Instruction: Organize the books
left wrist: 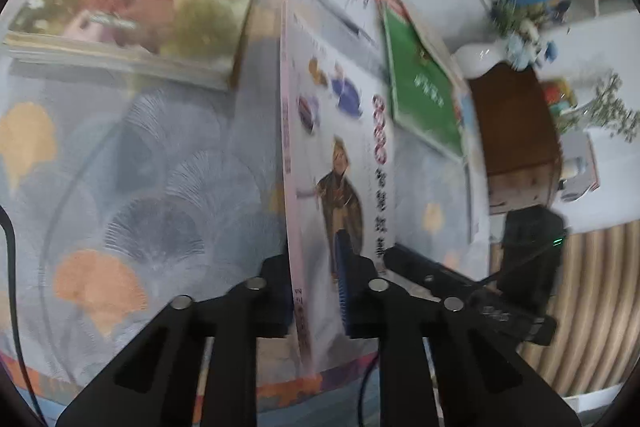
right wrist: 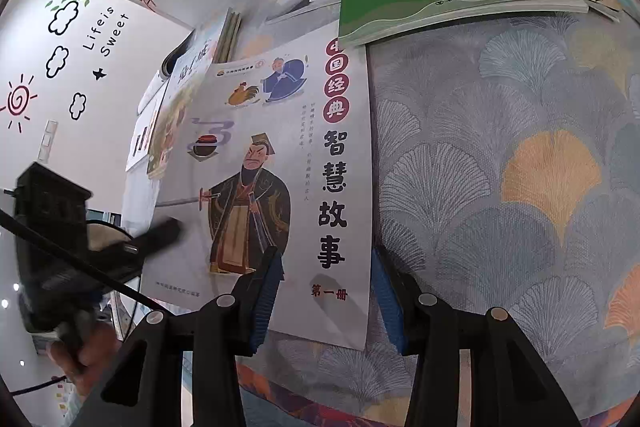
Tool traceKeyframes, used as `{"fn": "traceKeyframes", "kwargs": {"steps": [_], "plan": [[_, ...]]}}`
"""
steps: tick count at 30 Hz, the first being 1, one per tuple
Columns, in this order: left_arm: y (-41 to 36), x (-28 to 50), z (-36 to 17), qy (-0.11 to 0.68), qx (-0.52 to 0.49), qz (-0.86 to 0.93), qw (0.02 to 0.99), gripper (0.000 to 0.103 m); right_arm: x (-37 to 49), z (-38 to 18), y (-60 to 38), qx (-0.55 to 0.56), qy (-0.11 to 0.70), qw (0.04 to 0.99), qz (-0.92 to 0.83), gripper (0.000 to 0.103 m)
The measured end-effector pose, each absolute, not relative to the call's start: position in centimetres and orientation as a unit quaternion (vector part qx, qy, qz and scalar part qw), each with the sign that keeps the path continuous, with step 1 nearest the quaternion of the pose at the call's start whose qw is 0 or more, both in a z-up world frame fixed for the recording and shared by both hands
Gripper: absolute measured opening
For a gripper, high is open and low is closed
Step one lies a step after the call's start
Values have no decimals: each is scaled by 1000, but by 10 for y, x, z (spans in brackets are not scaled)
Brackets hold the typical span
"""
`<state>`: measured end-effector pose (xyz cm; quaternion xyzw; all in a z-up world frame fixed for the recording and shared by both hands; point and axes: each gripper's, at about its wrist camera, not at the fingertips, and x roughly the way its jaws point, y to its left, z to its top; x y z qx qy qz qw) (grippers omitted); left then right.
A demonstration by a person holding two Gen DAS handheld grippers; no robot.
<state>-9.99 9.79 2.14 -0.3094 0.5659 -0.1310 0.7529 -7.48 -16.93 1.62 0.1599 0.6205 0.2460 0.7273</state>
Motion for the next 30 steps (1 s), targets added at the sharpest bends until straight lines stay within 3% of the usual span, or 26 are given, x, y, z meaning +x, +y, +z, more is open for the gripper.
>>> {"fn": "traceKeyframes", "kwargs": {"steps": [6,12,15,18,21,25,30], "plan": [[87,-89,21,546,-371,-172,731,12,-70,8,-169,189,632,708,252,45],[107,-83,26,516,-470,-200,688,12,-59,-4,-212,351,628,640,270,48],[112,-83,27,511,-491,-206,675,12,-56,-14,-217,397,623,614,277,62],[116,-85,24,507,-513,-209,660,12,-51,-36,-206,441,628,571,293,63],[117,-88,23,517,-499,-199,666,11,-43,-37,-187,447,618,565,314,51],[115,-94,34,538,-405,-158,722,11,-46,-20,-179,392,617,607,310,35],[112,-113,51,537,-322,-138,767,11,-61,21,-151,232,612,687,314,34]]}}
